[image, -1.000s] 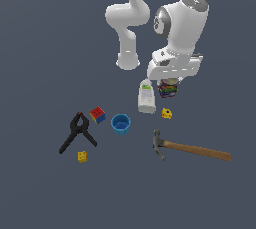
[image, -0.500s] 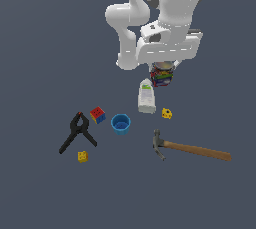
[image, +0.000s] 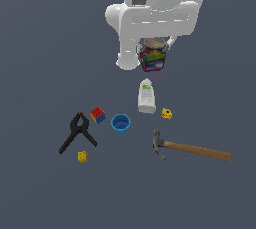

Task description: Pick up a designated object from a clutter of objects.

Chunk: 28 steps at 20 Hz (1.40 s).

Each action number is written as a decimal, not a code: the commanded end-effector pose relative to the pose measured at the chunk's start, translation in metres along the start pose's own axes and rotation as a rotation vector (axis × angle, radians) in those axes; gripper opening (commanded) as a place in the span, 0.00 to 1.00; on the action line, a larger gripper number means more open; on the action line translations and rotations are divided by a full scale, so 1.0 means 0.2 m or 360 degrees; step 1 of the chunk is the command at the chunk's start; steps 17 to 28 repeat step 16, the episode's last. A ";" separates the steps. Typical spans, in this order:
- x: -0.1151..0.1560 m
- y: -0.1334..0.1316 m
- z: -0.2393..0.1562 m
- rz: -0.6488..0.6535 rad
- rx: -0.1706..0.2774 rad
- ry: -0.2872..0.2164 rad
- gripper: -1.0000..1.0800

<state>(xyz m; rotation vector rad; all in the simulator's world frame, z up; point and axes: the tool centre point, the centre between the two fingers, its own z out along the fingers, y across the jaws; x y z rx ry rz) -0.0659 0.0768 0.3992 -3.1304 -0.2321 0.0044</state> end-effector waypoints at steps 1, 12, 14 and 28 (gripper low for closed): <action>0.02 0.05 -0.10 0.0000 -0.0002 0.0004 0.00; 0.07 0.17 -0.30 0.0000 -0.0004 0.0004 0.00; 0.07 0.17 -0.31 0.0000 -0.0004 0.0004 0.00; 0.07 0.18 -0.32 0.0000 -0.0004 0.0004 0.00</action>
